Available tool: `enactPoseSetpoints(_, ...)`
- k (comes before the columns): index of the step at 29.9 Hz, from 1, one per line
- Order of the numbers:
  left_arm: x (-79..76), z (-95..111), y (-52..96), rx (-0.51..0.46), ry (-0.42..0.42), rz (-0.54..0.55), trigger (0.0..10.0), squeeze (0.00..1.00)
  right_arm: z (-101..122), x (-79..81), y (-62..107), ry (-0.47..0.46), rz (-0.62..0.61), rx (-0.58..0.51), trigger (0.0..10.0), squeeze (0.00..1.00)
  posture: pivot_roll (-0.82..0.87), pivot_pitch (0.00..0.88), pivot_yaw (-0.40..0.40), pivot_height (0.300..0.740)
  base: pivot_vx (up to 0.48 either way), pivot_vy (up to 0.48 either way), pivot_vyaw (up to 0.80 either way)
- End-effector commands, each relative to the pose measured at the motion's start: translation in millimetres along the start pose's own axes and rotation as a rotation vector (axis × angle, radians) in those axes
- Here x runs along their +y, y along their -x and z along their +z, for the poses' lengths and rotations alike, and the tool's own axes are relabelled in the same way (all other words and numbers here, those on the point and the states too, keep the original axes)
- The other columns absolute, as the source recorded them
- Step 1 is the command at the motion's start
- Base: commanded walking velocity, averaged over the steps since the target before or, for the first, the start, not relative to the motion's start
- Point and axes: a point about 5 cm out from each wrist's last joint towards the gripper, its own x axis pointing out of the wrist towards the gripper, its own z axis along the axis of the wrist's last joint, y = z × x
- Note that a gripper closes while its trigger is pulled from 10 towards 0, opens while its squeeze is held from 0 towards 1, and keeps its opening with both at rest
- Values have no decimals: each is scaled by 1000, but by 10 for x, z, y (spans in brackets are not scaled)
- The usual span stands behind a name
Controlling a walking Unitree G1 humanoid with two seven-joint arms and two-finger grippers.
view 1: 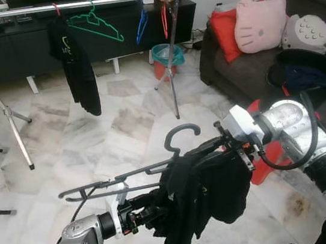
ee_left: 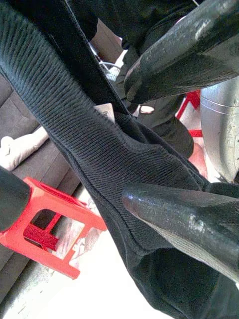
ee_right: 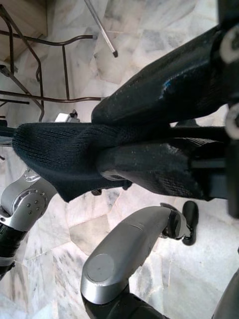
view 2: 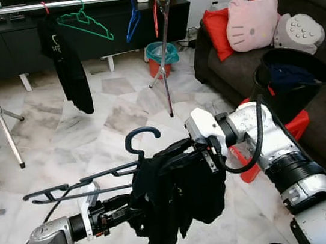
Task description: Hang hanger
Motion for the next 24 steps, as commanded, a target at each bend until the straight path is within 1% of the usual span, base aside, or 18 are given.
enactPoseSetpoints(1, -31, 0, -33, 8, -9, -15, 10000, 0, 96, -51, 32, 42, 2, 14, 10000, 0, -16, 0, -132, 740, 0, 0, 0)
enactPoseSetpoints(7, -20, -19, -53, 20, -19, 4, 10000, 0, 113, -64, 32, 47, 3, 13, 10000, 0, -16, 0, -135, 740, 0, 0, 0)
enactPoseSetpoints(9, 23, -49, -69, 36, -34, 60, 10000, 0, 131, -79, 18, 58, 7, 11, 10000, 0, -16, 0, -135, 740, 0, 0, 0)
enactPoseSetpoints(13, 58, -54, -74, 35, -43, 101, 10000, 0, 135, -90, 12, 63, 6, 10, 10000, 0, -15, 0, -136, 740, 0, 0, 0)
enactPoseSetpoints(15, 127, -46, -69, 28, -57, 172, 10000, 0, 146, -93, -2, 69, 11, 6, 10000, 0, -15, 0, -135, 740, 0, 0, 0)
enactPoseSetpoints(16, 127, -46, -69, 28, -57, 172, 10000, 0, 146, -93, -2, 69, 11, 6, 10000, 0, -15, 0, -135, 740, 0, 0, 0)
enactPoseSetpoints(17, 159, -49, -61, 29, -64, 202, 10000, 0, 154, -96, -6, 71, 12, 3, 10000, 0, -16, 0, -134, 740, 0, 0, 0)
enactPoseSetpoints(20, 189, -56, -59, 34, -77, 233, 10000, 0, 153, -96, -5, 71, 12, 2, 10000, 0, -16, 0, -136, 740, 0, 0, 0)
enactPoseSetpoints(22, 237, -65, -52, 29, -80, 287, 10000, 0, 133, -80, 1, 65, 14, 5, 10000, 0, -16, 0, -136, 740, 0, 0, 0)
enactPoseSetpoints(24, 253, -65, -46, 28, -82, 302, 10000, 0, 128, -73, 4, 62, 15, 6, 10000, 0, -16, 0, -136, 740, 0, 0, 0)
